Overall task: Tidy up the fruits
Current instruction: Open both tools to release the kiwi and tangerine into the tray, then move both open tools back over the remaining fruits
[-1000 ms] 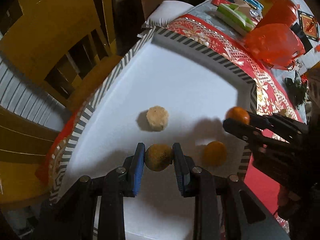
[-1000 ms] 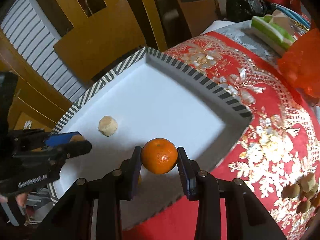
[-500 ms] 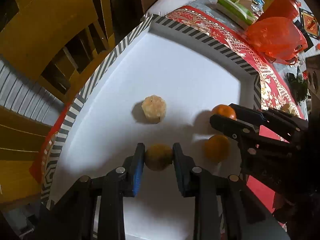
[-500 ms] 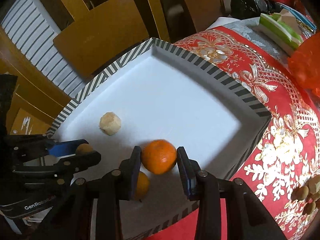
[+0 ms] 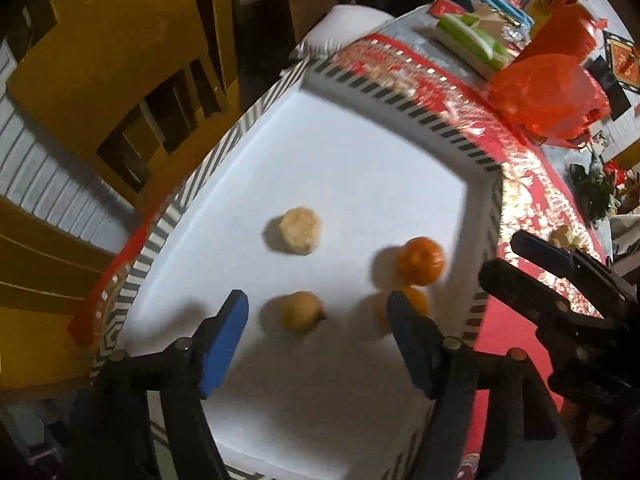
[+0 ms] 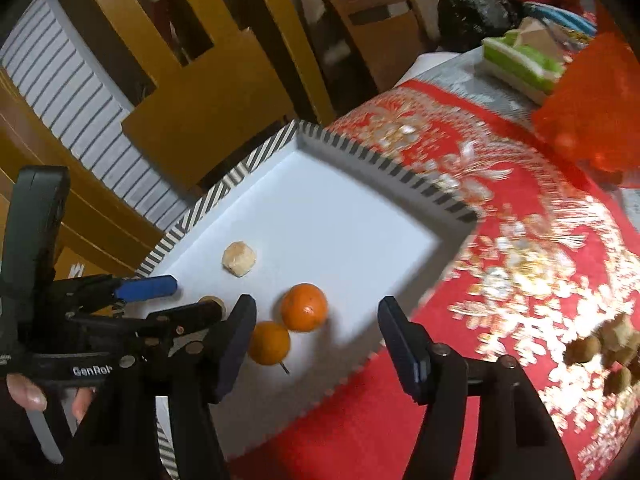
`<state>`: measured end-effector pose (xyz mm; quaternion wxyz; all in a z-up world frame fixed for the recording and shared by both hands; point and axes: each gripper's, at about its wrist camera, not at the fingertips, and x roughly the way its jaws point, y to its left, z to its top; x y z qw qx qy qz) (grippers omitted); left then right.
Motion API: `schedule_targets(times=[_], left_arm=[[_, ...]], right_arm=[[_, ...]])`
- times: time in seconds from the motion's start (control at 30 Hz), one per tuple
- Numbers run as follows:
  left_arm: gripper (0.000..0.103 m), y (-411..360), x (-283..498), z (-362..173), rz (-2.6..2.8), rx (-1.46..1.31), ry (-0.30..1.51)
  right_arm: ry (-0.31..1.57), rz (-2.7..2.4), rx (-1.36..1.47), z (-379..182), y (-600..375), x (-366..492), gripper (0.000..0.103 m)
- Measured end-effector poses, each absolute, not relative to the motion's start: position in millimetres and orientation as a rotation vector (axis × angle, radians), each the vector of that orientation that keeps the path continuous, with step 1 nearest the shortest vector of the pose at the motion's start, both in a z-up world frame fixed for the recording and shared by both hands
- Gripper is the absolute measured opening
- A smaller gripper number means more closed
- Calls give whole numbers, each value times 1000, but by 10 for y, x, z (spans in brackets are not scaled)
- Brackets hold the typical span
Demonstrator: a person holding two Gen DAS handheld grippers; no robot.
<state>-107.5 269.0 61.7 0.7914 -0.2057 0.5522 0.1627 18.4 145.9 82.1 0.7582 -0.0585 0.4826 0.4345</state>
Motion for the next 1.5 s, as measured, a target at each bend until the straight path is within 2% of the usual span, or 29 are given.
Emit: schedule_targets(times=[0.3, 0.57, 0.97, 1.37, 1.4, 1.47, 1.5], left_arm=[[74, 2082, -800, 918, 251, -374, 1144], [75, 1375, -488, 974, 138, -313, 1153], [78, 516, 207, 736, 4, -195, 1181], [77, 307, 771, 320, -64, -148, 1200], [74, 306, 804, 292, -68, -149, 1199], [60, 293, 840, 250, -70, -136, 1209], [50, 276, 857, 225, -76, -125, 1217]], right_arm=[[1023, 830, -46, 982, 661, 241, 73], [1035, 686, 27, 944, -242, 258, 77], [1081, 491, 118, 745, -1438, 315, 77], [1106, 449, 154, 632, -1704, 355, 77], [1108, 448, 156, 621, -1704, 366, 77], [1113, 445, 159, 603, -1708, 371, 77], [1114, 445, 161, 589, -1713, 381, 77]])
